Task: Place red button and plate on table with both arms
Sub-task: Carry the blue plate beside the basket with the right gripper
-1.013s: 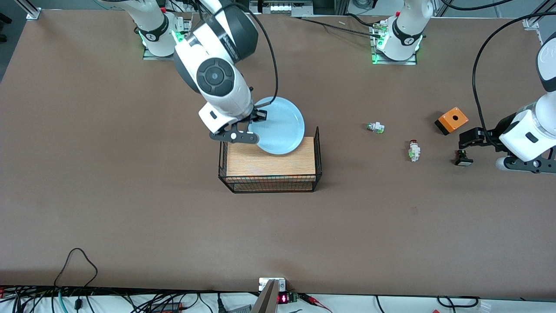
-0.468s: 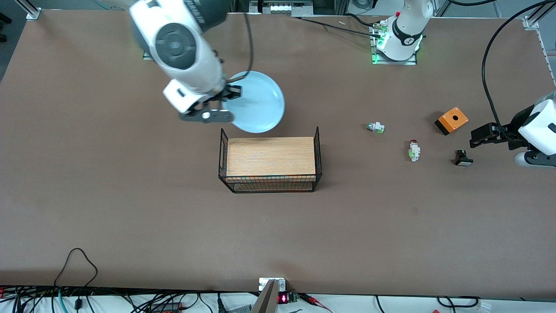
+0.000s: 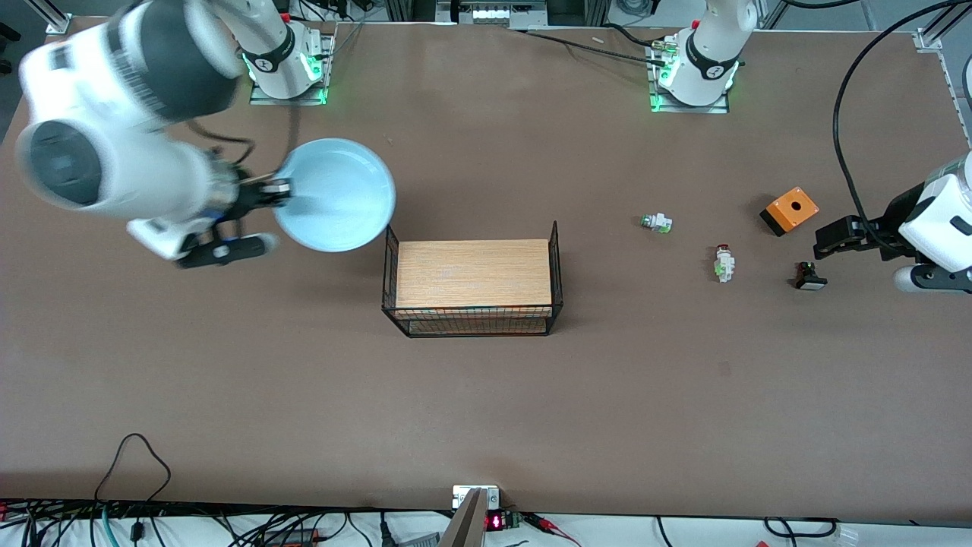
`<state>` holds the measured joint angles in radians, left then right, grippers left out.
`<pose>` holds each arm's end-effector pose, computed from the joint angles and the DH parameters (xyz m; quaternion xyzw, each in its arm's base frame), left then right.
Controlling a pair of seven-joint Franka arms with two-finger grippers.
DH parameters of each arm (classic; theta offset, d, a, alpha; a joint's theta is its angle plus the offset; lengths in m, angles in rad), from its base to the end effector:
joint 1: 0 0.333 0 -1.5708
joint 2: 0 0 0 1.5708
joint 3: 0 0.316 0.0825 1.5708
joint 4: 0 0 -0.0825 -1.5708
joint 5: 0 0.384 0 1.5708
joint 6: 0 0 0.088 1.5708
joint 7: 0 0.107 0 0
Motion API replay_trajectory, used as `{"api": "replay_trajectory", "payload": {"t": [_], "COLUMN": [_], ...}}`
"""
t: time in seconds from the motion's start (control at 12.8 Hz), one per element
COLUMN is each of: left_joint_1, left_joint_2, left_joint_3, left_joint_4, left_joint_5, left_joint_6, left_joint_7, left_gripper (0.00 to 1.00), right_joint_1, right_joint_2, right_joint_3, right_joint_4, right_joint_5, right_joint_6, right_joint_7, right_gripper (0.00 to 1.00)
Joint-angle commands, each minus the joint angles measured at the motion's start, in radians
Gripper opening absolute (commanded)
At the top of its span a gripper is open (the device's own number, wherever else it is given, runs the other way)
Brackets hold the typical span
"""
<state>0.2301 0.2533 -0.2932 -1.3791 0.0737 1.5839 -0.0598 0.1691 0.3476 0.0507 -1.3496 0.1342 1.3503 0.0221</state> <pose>0.6281 -0.0089 0.5714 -0.9998 -0.0009 0.0189 0.0017 0.6055 0.1472 0.5065 -0.9771 -0.1001 0.1797 0.0544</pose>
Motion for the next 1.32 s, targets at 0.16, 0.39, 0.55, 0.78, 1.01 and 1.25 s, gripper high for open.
{"api": "replay_trajectory", "payload": {"t": [0.16,0.39,0.55,0.78,1.01,1.25], "left_joint_1": [-0.244,-0.287,-0.253,-0.232,-0.232,-0.213], "left_joint_2": [-0.048,-0.058,-0.057,-0.057,-0.055,-0.054], "left_joint_3": [0.252,0.307,0.318,0.318,0.318,0.318], "left_joint_4": [-0.026,-0.025,-0.023,-0.029,-0.026,-0.034], "left_joint_5": [-0.012,-0.062,-0.172,-0.164,-0.164,-0.164], "left_joint_6": [-0.021,-0.015,-0.018,-0.021,-0.019,-0.022], "left_joint_7": [-0.018,-0.006,0.001,0.073,0.111,0.106], "left_gripper": [1.00,1.00,1.00,1.00,1.00,1.00], "right_joint_1": [-0.163,-0.207,-0.226,-0.266,-0.315,-0.361], "right_joint_2": [0.073,0.131,0.183,0.266,0.353,0.431], "right_joint_3": [0.018,0.018,0.020,0.020,0.020,0.024], "right_joint_4": [-0.006,-0.006,-0.005,-0.005,-0.005,-0.006], "right_joint_5": [0.018,0.016,0.015,0.015,0.016,0.068], "right_joint_6": [0.039,0.119,0.182,0.309,0.441,0.519], "right_joint_7": [-0.256,-0.379,-0.444,-0.574,-0.698,-0.725], "right_gripper": [0.00,0.00,0.00,0.00,0.00,0.00]}}
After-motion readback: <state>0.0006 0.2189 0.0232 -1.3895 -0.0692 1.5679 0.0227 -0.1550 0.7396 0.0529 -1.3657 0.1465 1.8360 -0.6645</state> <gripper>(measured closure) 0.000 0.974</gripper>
